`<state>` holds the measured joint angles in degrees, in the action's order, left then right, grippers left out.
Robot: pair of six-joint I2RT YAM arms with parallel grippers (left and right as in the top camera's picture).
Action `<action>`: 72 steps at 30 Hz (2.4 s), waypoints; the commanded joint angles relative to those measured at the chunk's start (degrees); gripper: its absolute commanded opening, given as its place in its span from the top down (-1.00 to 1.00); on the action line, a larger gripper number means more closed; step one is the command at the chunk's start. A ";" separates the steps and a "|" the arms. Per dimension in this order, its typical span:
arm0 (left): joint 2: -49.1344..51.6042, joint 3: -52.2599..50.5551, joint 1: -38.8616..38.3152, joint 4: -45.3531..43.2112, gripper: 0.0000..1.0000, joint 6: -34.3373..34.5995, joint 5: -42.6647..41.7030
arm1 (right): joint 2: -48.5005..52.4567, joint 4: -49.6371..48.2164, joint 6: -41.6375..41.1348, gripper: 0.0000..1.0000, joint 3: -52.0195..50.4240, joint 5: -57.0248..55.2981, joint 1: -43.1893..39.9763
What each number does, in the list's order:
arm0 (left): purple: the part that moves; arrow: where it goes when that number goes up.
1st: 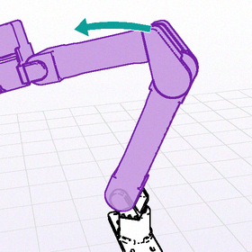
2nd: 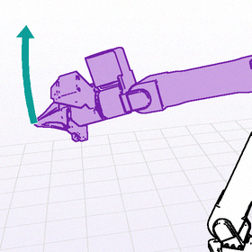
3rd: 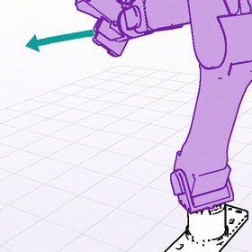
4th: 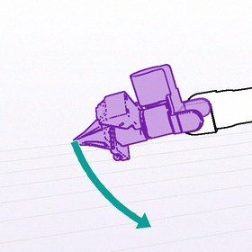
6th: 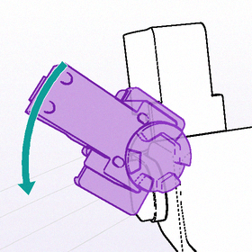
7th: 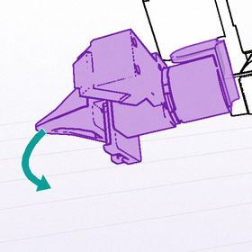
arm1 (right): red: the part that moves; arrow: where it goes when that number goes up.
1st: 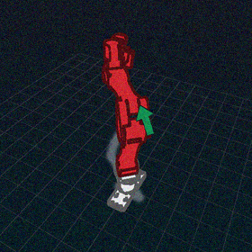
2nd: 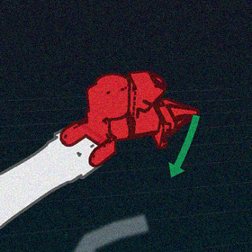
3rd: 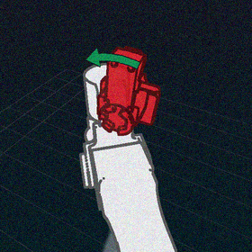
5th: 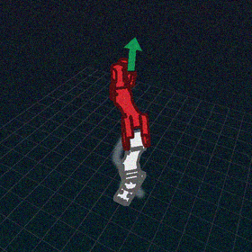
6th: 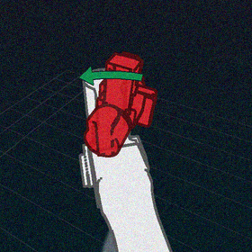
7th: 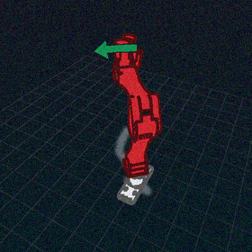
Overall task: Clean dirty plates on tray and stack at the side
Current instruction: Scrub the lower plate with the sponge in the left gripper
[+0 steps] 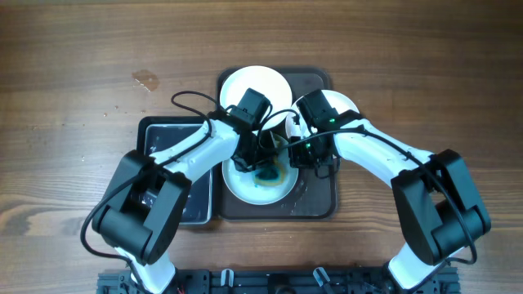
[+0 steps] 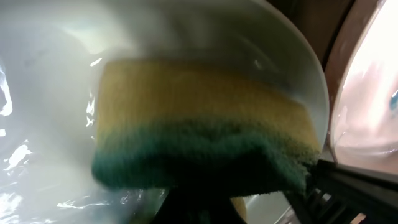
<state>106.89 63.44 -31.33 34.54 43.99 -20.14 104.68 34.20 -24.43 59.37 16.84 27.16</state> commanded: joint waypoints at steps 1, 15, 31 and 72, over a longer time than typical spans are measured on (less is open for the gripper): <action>3.98 0.22 -1.38 1.70 0.92 3.02 -0.87 | 0.96 -0.50 -1.22 0.91 0.17 -0.02 -0.35; 0.66 1.42 3.87 18.25 0.92 -1.57 33.68 | 0.96 -0.28 -1.20 0.91 0.17 -0.04 -0.35; 0.90 -4.02 -3.30 -7.54 0.92 0.22 -8.70 | 0.96 -0.09 -1.16 0.91 0.17 0.22 -0.35; -3.85 -3.48 -2.32 -4.63 0.92 -1.97 2.54 | 0.96 0.57 -1.07 0.91 0.17 1.22 -0.35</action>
<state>99.33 60.12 -31.97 30.52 42.72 -11.86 104.81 34.65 -25.74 59.37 18.81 26.85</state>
